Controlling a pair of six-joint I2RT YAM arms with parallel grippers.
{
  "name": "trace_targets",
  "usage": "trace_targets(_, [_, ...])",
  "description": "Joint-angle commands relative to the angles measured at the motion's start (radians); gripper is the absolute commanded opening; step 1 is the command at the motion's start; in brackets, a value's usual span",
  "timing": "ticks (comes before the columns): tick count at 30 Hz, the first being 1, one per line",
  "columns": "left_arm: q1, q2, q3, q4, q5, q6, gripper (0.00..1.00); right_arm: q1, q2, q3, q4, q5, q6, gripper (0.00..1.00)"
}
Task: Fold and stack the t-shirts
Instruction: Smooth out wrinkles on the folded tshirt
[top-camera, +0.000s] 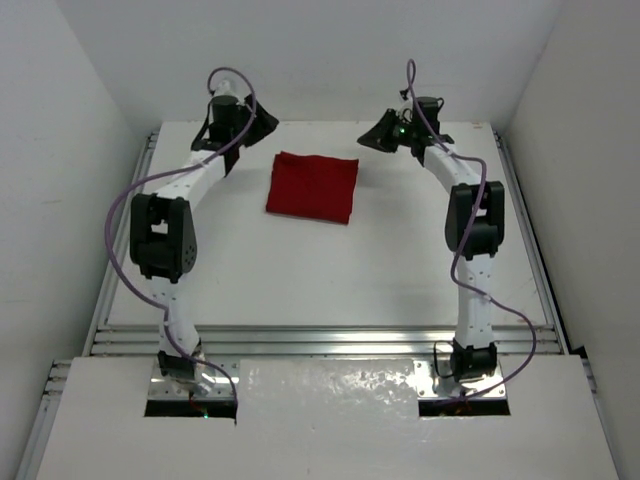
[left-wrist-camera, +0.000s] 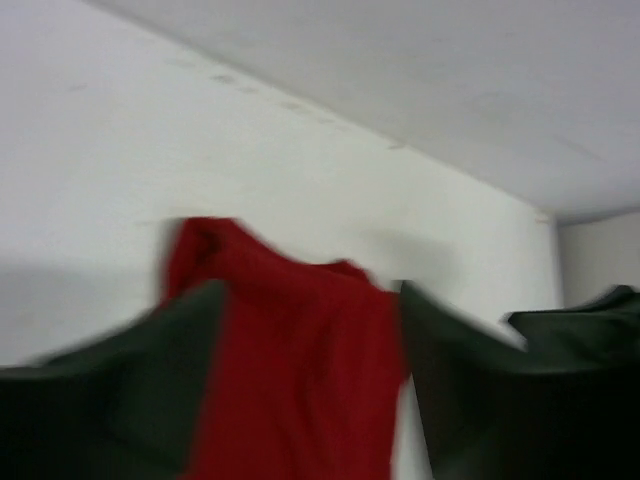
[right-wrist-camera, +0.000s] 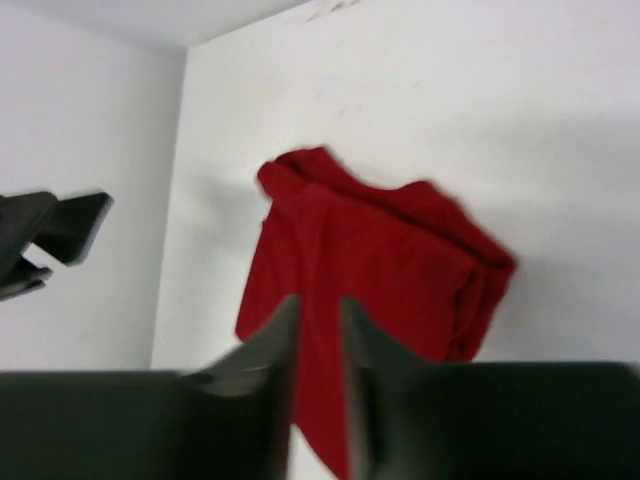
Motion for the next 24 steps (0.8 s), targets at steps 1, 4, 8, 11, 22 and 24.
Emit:
trace_targets(1, [-0.105,-0.013,-0.043,0.148,0.03,0.1,0.44,0.055,-0.055,-0.113,0.172,-0.066,-0.033,0.09])
trace_targets(4, [-0.122,0.122,0.049,0.132,0.127,0.088,0.0,0.069,0.037,-0.023,0.22,-0.156,0.015,0.0])
trace_targets(8, [-0.104,0.394,0.357,0.01,0.158,0.102,0.0,0.072,0.207,0.068,0.257,-0.18,0.066,0.0])
trace_targets(11, [-0.067,0.526,0.5,-0.076,0.132,0.079,0.0,0.069,0.261,0.095,0.254,-0.115,0.092,0.0])
trace_targets(22, [0.003,0.57,0.496,0.108,-0.048,0.057,0.28,0.052,0.267,0.048,0.02,0.0,0.076,0.0])
trace_targets(24, [0.013,0.591,0.536,0.103,-0.056,0.062,0.32,0.051,0.249,0.019,0.027,-0.019,0.054,0.0])
